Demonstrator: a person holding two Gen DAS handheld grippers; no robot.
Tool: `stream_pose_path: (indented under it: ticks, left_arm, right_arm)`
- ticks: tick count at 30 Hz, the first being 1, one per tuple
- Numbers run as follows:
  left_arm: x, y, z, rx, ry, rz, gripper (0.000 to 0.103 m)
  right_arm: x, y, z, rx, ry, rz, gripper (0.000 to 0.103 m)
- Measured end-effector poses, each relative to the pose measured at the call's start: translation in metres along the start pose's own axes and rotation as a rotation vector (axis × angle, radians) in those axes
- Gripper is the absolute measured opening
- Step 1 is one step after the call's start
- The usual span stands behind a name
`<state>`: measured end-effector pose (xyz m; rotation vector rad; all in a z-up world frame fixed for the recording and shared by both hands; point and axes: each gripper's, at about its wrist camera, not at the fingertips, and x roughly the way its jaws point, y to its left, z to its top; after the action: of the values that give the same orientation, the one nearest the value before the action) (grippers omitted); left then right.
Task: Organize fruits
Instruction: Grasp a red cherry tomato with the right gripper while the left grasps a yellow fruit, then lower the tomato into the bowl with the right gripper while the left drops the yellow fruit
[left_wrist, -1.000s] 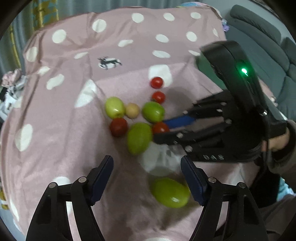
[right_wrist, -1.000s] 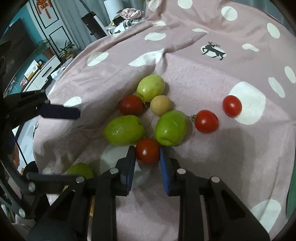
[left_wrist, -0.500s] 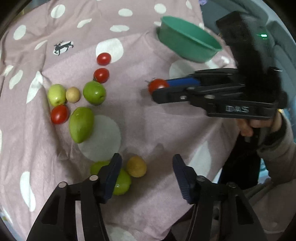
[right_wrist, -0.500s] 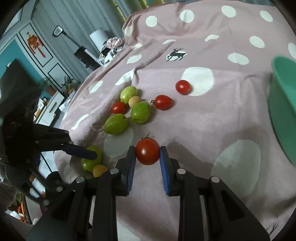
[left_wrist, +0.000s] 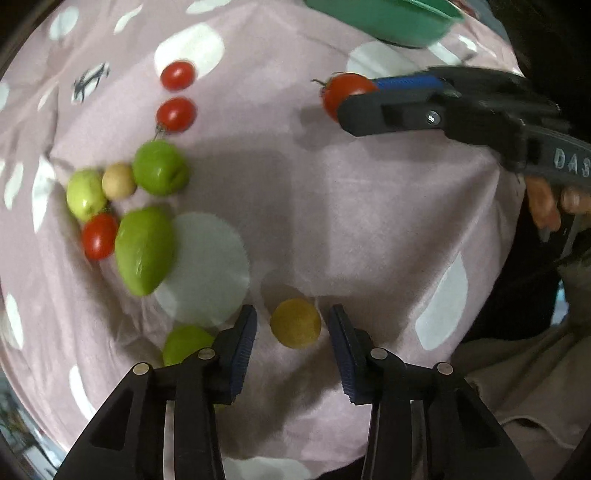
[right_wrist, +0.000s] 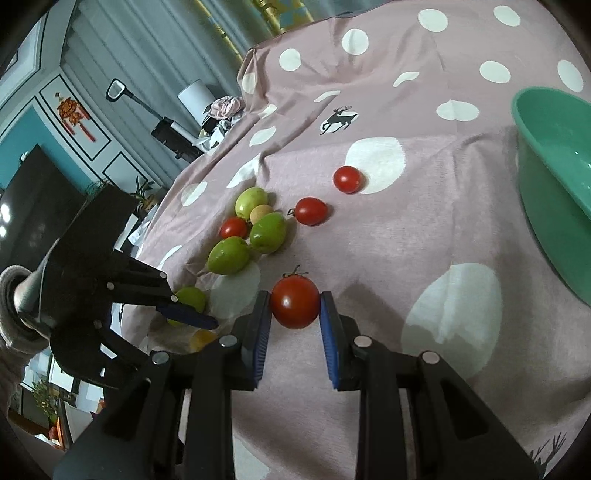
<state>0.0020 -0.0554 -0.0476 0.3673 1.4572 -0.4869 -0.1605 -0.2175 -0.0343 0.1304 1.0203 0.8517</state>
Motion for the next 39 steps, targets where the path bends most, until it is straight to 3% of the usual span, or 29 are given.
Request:
stream_pose_path:
  ticks: [4, 13, 18, 23, 25, 31, 33, 34, 35, 36, 39]
  left_arm:
    - [-0.002, -0.001, 0.000, -0.021, -0.035, -0.008, 0.026]
    - [-0.023, 0.007, 0.011, -0.105, -0.175, -0.077, 0.026]
    - [-0.038, 0.007, 0.052, -0.100, -0.289, -0.110, 0.026]
    - [-0.066, -0.011, 0.109, -0.076, -0.440, -0.126, 0.026]
    - [-0.073, -0.019, 0.147, -0.068, -0.497, -0.133, 0.026]
    - [-0.073, -0.024, 0.207, -0.085, -0.579, -0.166, 0.026]
    - [-0.069, -0.028, 0.215, -0.090, -0.598, -0.178, 0.026]
    - [-0.064, -0.030, 0.220, -0.095, -0.593, -0.177, 0.026]
    - [-0.064, -0.030, 0.222, -0.102, -0.584, -0.176, 0.027]
    - [-0.062, -0.031, 0.221, -0.111, -0.574, -0.175, 0.028]
    - [-0.063, -0.030, 0.216, -0.120, -0.572, -0.164, 0.050]
  right_arm:
    - [-0.006, -0.010, -0.001, 0.016, -0.014, -0.009, 0.027]
    - [-0.035, -0.023, 0.001, 0.039, -0.099, -0.020, 0.027]
    - [-0.079, -0.037, 0.013, 0.060, -0.237, -0.091, 0.027]
    - [-0.125, -0.064, 0.028, 0.084, -0.340, -0.265, 0.027]
    - [-0.136, -0.079, 0.032, 0.113, -0.364, -0.311, 0.027]
    - [-0.147, -0.117, 0.041, 0.181, -0.371, -0.407, 0.029]
    - [-0.147, -0.124, 0.041, 0.202, -0.365, -0.419, 0.037]
    - [-0.147, -0.127, 0.041, 0.214, -0.365, -0.420, 0.048]
    - [-0.147, -0.127, 0.039, 0.223, -0.370, -0.422, 0.056]
    - [-0.149, -0.127, 0.038, 0.229, -0.376, -0.421, 0.057]
    - [-0.153, -0.123, 0.030, 0.239, -0.395, -0.399, 0.057]
